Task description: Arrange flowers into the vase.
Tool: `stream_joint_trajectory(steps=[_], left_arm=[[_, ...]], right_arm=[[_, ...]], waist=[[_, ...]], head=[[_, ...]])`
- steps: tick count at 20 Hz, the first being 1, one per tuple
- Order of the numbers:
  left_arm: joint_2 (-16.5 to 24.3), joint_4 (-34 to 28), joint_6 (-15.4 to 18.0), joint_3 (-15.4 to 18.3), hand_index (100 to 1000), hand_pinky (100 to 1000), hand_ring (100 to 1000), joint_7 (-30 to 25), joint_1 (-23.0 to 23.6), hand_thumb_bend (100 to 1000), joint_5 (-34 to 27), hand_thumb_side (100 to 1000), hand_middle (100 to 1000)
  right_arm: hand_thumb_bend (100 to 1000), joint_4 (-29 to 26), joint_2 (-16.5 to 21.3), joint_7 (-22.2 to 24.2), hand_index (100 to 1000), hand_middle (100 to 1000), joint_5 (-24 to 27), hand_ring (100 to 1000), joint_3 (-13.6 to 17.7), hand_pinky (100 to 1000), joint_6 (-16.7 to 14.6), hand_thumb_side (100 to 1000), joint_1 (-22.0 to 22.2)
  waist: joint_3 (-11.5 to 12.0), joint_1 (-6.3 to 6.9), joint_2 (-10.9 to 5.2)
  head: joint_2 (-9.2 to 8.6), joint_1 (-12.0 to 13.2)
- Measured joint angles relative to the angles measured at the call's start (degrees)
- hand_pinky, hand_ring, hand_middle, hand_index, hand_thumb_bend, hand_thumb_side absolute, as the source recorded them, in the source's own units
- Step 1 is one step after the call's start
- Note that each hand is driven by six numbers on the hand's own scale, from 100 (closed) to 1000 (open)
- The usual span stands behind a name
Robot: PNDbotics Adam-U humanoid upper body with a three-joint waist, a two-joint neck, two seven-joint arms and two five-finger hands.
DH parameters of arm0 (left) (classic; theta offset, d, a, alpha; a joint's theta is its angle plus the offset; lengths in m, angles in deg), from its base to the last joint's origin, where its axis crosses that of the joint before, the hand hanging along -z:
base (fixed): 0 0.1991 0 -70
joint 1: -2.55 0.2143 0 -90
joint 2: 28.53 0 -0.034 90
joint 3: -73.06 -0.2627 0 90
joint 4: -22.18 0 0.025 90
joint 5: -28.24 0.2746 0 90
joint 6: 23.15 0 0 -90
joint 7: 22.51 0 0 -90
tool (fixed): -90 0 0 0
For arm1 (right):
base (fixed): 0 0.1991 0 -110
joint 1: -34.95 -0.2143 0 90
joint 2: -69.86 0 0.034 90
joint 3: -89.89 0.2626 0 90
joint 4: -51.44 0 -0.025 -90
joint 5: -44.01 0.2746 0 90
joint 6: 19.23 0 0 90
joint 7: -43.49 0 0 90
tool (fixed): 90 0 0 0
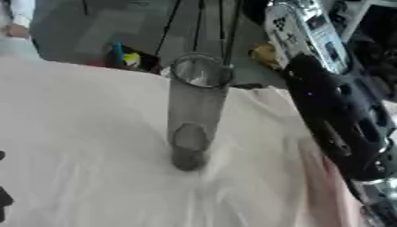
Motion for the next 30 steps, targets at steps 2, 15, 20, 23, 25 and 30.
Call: stream_joint_trajectory(steps=[2, 15, 20, 23, 25, 30], left_arm=[[0.0, 0.0, 0.05, 0.0, 761, 409, 586, -0.1, -0.01, 100, 0.06, 1000, 858], [-0.01, 0.0, 0.36, -0.03, 760, 408, 588, -0.94, -0.08, 100, 0.77, 1000, 863], [-0.02, 0.0, 0.47, -0.04, 760, 407, 589, -1.23, -0.18, 100, 1.12, 1000, 864], [-0.02, 0.0, 0.55, -0.04, 759, 407, 589, -1.45, -0.43, 100, 1.32, 1000, 865], [-0.02, 0.0, 0.63, -0.05, 759, 407, 589, -1.56, -0.49, 100, 1.41, 1000, 866], [-0.03, 0.0, 0.83, -0.05, 759, 407, 590, -1.79, -0.53, 100, 1.85, 1000, 868]], right_arm=[[100, 0.0, 0.0, -0.07, 100, 100, 0.67, 237, 0.1, 100, -0.67, 740, 0.0], [100, 0.03, 0.0, -1.04, 100, 100, 6.48, 230, 1.15, 100, -7.89, 790, -0.04], [100, 0.17, 0.01, -1.59, 100, 100, 7.14, 221, 1.42, 100, -10.28, 785, -0.03], [100, 0.29, 0.02, -1.69, 100, 100, 7.77, 217, 1.58, 100, -11.36, 791, -0.03], [100, 0.42, 0.02, -1.56, 100, 100, 8.26, 217, 1.78, 100, -11.92, 806, -0.03], [100, 0.74, 0.1, -0.99, 100, 100, 8.45, 301, 2.11, 100, -13.73, 888, -0.02]], waist=[[0.04, 0.0, 0.21], [0.47, -0.37, 1.67], [0.73, -0.66, 2.24], [0.98, -0.67, 2.68], [1.14, -0.7, 3.06], [1.26, -1.05, 3.65]], head=[[-0.07, 0.0], [-1.05, -0.12], [-1.44, -0.31], [-1.64, -0.47], [-2.01, -0.55], [-2.25, -0.58]])
